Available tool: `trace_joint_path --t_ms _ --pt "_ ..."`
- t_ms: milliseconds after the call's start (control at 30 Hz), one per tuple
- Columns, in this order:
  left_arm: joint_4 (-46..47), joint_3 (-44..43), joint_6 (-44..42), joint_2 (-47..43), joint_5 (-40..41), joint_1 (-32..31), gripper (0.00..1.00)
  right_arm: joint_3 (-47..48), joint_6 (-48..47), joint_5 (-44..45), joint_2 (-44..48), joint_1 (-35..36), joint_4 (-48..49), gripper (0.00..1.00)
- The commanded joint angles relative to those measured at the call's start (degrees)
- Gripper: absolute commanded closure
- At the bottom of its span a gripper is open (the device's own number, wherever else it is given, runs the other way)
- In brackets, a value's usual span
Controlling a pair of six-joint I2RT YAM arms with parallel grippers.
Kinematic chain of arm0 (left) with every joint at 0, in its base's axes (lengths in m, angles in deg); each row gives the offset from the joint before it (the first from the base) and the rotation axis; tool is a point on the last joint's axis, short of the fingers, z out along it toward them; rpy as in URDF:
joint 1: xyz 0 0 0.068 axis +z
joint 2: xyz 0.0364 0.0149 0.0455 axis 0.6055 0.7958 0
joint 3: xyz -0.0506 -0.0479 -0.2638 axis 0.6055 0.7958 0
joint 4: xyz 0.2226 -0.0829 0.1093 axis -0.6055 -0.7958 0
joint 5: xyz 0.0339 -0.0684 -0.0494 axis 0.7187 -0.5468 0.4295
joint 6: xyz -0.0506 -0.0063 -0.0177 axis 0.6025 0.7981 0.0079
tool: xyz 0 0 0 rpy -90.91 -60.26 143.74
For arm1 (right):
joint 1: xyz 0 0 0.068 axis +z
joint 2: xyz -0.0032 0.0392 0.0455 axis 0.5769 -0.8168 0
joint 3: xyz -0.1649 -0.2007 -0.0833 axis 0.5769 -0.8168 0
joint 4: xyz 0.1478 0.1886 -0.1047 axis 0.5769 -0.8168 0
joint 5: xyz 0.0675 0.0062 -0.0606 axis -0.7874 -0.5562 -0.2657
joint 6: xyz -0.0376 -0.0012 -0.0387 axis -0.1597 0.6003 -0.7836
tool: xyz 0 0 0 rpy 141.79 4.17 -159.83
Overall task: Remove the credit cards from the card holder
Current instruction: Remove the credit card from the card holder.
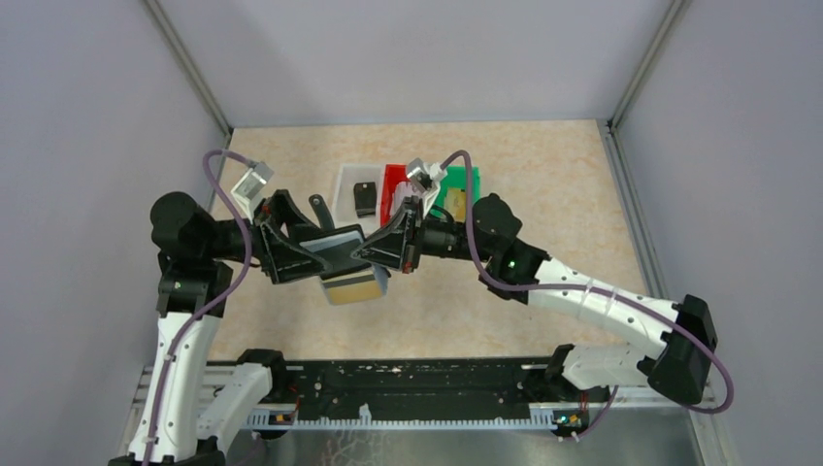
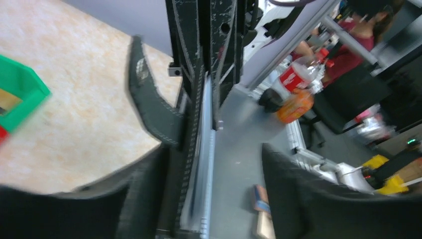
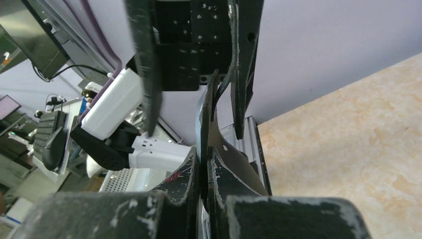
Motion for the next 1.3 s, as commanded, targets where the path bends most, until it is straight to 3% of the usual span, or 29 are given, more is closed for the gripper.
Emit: trace_joint_path --t_ms 0,67,133,233,400,533,667,733,800,867,967,1000,1067,1133,1267 --pt "4.21 0.15 4.64 -1.65 2.38 -0.02 0.08 2.84 5.01 -1.76 -0.66 -1.16 5.25 1.00" --pt "8.95 2.17 8.02 -2.58 3.24 -0.02 0.06 2.58 5.75 -1.90 -0.66 -1.33 6.52 1.00" --pt "15.92 4.76 14.55 -3.16 3.55 -0.02 0.10 2.63 6.08 -2.29 -0.94 -1.33 7.22 1.00" --pt "19.24 6.25 18.98 -2.76 3.79 -0.02 0.18 2.65 6.51 -2.36 -1.38 -1.57 7.77 1.00" --pt "17.96 6.93 18.67 -2.60 5.04 -0.02 0.46 1.70 8.54 -2.77 -2.08 -2.26 10.80 1.00" --pt "19.02 7.60 19.46 -3.17 5.50 -0.02 0.57 0.03 12.13 -3.66 -3.19 -3.08 16.66 1.00" --pt "20.08 7.42 20.47 -2.95 6.25 -0.02 0.79 0.53 13.46 -4.85 -4.92 -3.14 19.10 1.00" --pt "20.30 7.13 20.86 -2.71 6.33 -0.02 0.85 0.74 13.87 -5.68 -5.82 -3.11 19.80 1.00" --pt "20.62 7.03 21.38 -2.57 6.24 -0.02 0.85 0.81 14.28 -6.04 -6.45 -3.09 20.12 1.00" --pt "20.95 7.27 22.01 -2.69 6.28 -0.02 0.79 0.49 14.64 -6.05 -6.71 -3.10 20.76 1.00" --pt "21.85 7.82 23.21 -2.87 6.42 -0.02 0.44 0.30 14.85 -6.14 -6.98 -3.10 21.20 1.00" --pt "21.62 7.84 23.22 -2.95 6.60 -0.02 0.36 0.39 14.87 -6.07 -6.98 -3.10 21.03 1.00" --pt "20.61 7.75 22.51 -3.07 7.47 -0.02 0.30 0.56 14.92 -5.98 -6.90 -3.11 20.60 1.00" --pt "19.64 7.57 21.94 -3.03 8.52 -0.02 0.35 0.65 14.95 -5.43 -6.74 -3.11 19.61 1.00" --pt "15.10 5.28 19.31 -2.15 9.84 -0.02 0.63 1.02 13.74 -3.72 -5.29 -3.06 16.81 1.00"
